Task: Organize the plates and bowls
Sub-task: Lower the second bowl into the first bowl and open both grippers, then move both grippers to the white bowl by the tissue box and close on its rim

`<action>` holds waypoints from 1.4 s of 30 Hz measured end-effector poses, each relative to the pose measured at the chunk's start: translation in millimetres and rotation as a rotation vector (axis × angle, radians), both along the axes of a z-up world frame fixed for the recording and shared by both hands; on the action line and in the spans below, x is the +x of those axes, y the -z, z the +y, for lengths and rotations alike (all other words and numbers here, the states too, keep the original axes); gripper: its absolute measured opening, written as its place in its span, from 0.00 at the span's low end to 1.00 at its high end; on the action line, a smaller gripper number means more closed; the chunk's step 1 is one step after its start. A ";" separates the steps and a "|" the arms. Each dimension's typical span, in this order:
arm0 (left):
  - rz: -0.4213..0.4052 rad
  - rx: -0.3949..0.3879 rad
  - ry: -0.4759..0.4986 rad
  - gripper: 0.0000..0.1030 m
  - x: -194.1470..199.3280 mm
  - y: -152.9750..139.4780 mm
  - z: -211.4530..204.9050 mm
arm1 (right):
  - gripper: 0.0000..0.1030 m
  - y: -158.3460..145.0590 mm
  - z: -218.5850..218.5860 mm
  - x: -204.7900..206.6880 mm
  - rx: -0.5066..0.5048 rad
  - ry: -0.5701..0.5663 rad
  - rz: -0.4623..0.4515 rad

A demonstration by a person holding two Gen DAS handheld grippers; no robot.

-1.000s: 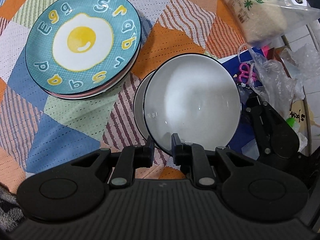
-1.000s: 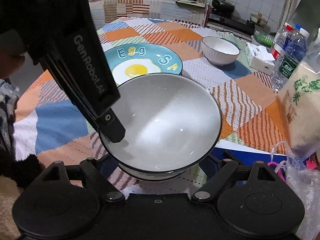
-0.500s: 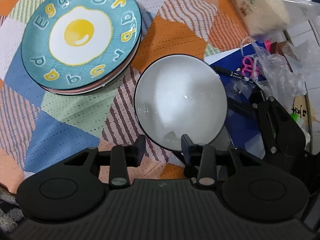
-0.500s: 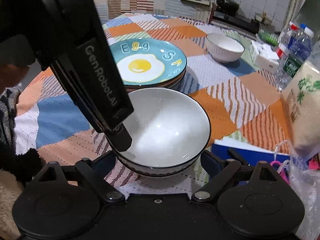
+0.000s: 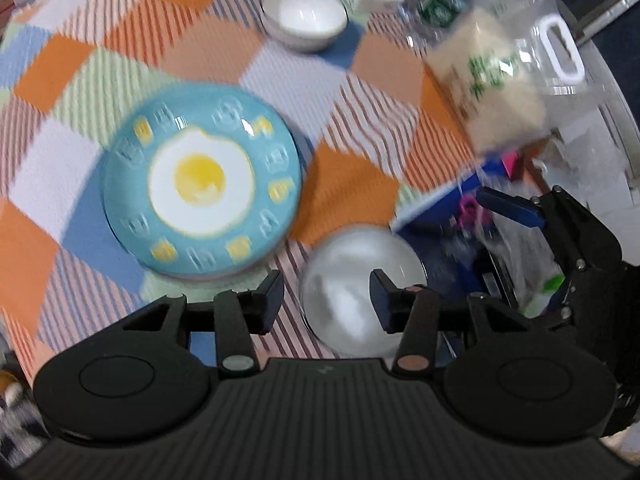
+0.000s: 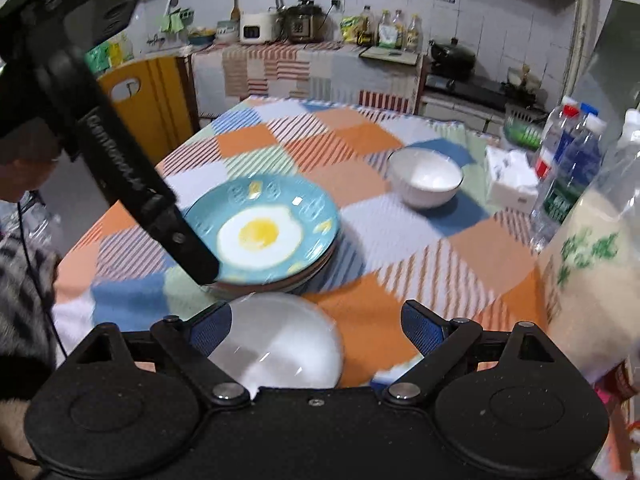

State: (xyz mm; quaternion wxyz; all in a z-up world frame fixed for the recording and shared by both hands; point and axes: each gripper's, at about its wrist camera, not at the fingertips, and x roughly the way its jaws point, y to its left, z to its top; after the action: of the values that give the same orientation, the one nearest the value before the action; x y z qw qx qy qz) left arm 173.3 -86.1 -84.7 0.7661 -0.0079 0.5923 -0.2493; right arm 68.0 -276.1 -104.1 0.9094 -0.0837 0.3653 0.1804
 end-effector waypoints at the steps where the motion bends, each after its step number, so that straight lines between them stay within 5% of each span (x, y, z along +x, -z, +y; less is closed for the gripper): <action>1: -0.023 -0.012 0.004 0.48 4.2 -1.4 1.1 | 0.91 0.1 -3.3 8.8 0.008 0.010 0.003; 7: -0.144 -0.035 -0.055 0.48 31.4 -0.3 5.4 | 0.91 13.2 -21.5 60.9 0.081 0.063 0.004; 15: -0.282 -0.082 -0.116 0.48 86.8 7.5 -8.8 | 0.91 40.9 -40.9 152.1 0.326 0.153 0.098; 22: -0.491 -0.012 -0.172 0.49 136.5 22.5 -27.3 | 0.91 76.4 -25.6 207.5 0.177 0.208 0.073; 29: -0.404 -0.064 -0.225 0.51 188.3 60.1 -38.1 | 0.91 102.0 -24.5 244.9 0.098 0.207 0.013; 33: -0.254 -0.093 -0.315 0.51 225.1 91.6 -44.4 | 0.91 115.6 -26.7 259.1 0.095 0.196 0.020; 38: -0.254 -0.089 -0.336 0.47 241.5 108.1 -50.8 | 0.91 125.9 -29.0 268.0 0.071 0.178 0.040; 42: -0.217 -0.173 -0.322 0.17 248.0 113.0 -47.1 | 0.91 127.2 -29.2 279.2 0.067 0.166 0.006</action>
State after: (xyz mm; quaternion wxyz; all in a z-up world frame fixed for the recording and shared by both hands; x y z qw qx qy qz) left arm 421.3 -133.2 -197.8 0.8518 -0.1411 0.4740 -0.1729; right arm 347.2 -305.3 -231.3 0.9225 -0.0220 0.3673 0.1169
